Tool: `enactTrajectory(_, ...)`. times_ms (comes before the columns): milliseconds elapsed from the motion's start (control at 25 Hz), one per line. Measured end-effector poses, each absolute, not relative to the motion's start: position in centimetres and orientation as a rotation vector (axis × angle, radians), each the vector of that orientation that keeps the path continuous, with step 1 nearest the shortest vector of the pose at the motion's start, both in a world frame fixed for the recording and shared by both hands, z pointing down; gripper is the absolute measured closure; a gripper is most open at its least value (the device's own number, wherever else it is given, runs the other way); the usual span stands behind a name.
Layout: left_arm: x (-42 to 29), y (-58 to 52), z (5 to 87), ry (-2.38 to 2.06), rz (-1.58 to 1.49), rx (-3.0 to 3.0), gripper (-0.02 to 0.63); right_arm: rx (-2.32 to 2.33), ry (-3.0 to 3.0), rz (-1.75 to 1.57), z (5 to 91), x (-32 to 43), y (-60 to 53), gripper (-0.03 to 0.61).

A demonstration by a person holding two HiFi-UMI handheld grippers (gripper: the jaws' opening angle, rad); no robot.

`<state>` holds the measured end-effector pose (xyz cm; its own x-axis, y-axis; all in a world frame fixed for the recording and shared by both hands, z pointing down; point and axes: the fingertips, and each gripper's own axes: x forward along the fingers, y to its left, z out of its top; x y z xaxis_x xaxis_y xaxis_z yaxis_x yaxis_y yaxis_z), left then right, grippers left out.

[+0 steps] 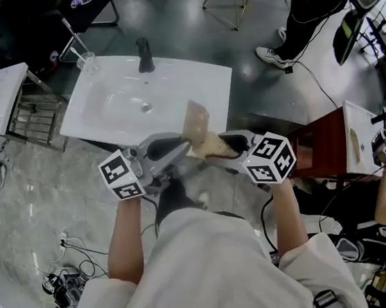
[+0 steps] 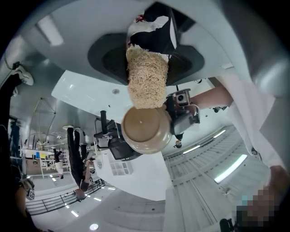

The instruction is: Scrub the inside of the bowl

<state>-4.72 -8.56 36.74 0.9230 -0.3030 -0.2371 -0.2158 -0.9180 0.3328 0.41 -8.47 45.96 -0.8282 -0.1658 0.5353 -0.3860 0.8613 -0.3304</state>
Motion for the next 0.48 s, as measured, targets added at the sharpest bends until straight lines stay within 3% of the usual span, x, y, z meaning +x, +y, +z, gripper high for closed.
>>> enactTrajectory(480,-4.4,-9.4,40.2,-0.442,-0.290,2.749,0.595,0.257,-2.575,0.644,44.8,1.2,-5.8,0.324)
